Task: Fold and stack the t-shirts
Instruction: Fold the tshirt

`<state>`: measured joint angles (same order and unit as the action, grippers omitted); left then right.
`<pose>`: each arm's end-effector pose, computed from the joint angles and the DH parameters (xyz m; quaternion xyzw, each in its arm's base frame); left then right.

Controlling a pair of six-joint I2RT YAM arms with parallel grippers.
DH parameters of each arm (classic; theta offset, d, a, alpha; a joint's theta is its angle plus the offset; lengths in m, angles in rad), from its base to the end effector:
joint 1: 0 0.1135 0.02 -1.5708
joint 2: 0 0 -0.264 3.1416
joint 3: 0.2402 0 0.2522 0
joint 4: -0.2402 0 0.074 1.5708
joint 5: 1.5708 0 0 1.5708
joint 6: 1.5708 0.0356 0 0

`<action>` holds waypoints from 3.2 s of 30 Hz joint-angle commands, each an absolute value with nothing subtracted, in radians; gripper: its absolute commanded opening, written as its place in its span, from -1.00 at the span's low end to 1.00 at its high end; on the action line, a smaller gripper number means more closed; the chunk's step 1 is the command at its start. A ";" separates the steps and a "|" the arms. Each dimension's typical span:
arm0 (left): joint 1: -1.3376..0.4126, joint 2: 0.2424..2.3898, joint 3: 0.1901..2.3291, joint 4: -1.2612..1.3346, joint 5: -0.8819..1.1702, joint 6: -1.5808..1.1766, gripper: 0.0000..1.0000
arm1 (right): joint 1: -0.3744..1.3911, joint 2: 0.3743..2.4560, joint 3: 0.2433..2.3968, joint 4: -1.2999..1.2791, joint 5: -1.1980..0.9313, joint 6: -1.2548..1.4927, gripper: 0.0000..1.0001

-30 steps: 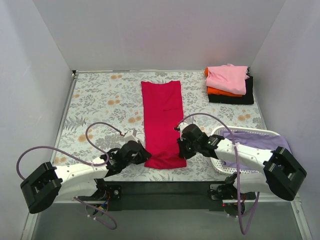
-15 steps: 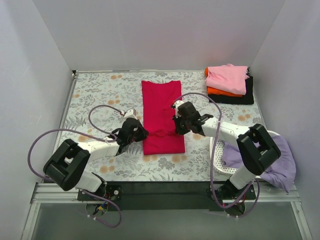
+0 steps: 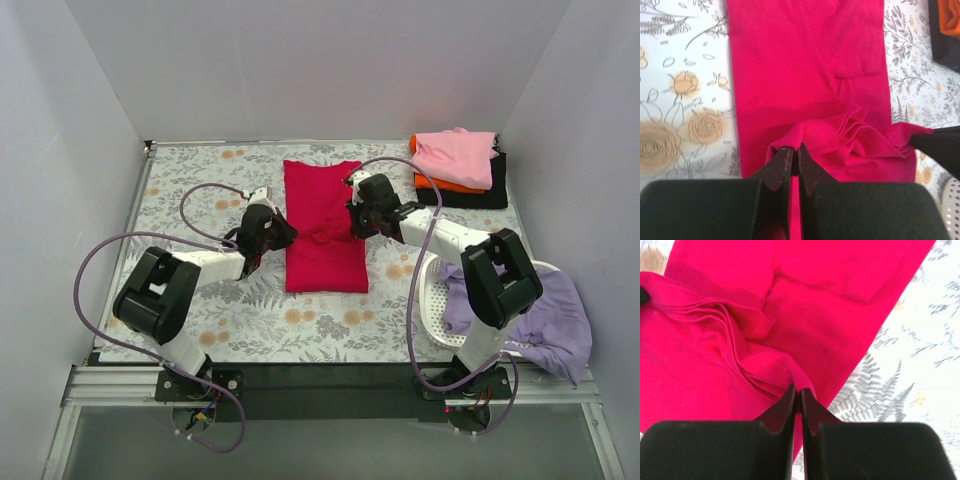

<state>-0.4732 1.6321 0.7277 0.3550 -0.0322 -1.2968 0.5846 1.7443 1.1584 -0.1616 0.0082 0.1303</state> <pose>0.2927 -0.1486 0.1643 -0.3563 0.7962 -0.3693 0.3204 0.3198 0.2112 0.2136 -0.2048 0.8933 0.1365 0.3761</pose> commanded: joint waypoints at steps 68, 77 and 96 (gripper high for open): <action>-0.571 1.373 0.446 0.072 -0.075 -1.437 -0.32 | 0.706 1.606 0.815 -0.026 -0.106 0.235 0.08; -0.591 1.379 0.449 0.089 -0.110 -1.454 -0.31 | 0.709 1.609 0.781 -0.009 -0.109 0.241 0.08; -0.589 1.486 0.436 0.127 -0.089 -1.470 -0.66 | 0.700 1.382 0.638 -0.021 -0.023 0.334 0.23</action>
